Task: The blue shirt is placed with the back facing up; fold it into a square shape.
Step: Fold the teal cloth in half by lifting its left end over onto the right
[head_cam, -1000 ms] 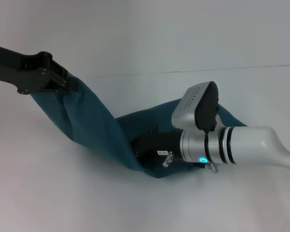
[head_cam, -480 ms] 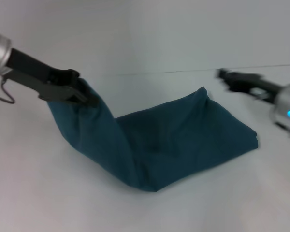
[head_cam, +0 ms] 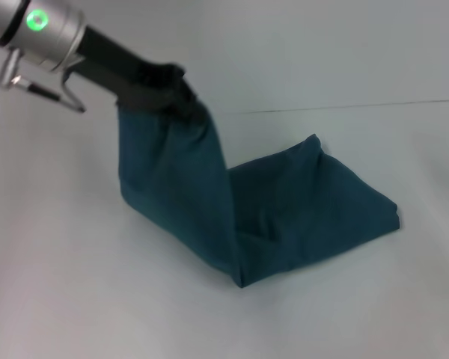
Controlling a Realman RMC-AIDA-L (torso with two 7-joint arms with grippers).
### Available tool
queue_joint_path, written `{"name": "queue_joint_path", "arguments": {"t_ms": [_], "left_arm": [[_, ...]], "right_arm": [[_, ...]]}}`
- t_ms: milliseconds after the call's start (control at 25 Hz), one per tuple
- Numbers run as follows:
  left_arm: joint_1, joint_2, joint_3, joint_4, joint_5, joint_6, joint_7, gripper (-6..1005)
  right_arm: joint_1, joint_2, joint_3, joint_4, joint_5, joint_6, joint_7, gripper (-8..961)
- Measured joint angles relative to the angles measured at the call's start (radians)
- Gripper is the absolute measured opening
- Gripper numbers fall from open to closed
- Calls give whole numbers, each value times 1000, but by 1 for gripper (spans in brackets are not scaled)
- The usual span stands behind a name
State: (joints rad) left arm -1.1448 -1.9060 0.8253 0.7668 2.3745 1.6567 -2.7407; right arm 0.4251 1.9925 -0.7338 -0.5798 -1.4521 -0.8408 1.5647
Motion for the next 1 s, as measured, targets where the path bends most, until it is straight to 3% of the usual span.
{"name": "queue_joint_path", "arguments": {"t_ms": [240,440,600,640,760,880,1000], "left_arm": [[-88,-8,11,-77,0,-85,-14,195],[-147,-48,60,-120,0,-170,-15,203],[-154,-103,103,-125,0,-248,-17,209],[-154,-103,103,-125,0,-248,-17,211],[-127,-184,102,-126,-8,-369,-13,215],[-121,-195,100,-126,-9,-404,-14,220],[-111,-186,87,-126,-11,-411,-17,225]], "right_arm": [[-29,-13,41,0,-3,27,2,-1],[-42,-21,83,0,-4,22,6,-1],[-45,-22,105,0,-4,19,6,-1],[-46,-22,107,-1,-4,19,6,-1],[-47,-18,109,-1,-4,22,6,-1],[-49,-15,108,-1,-4,19,7,-1],[-51,-14,110,-1,-4,7,9,-1]]}}
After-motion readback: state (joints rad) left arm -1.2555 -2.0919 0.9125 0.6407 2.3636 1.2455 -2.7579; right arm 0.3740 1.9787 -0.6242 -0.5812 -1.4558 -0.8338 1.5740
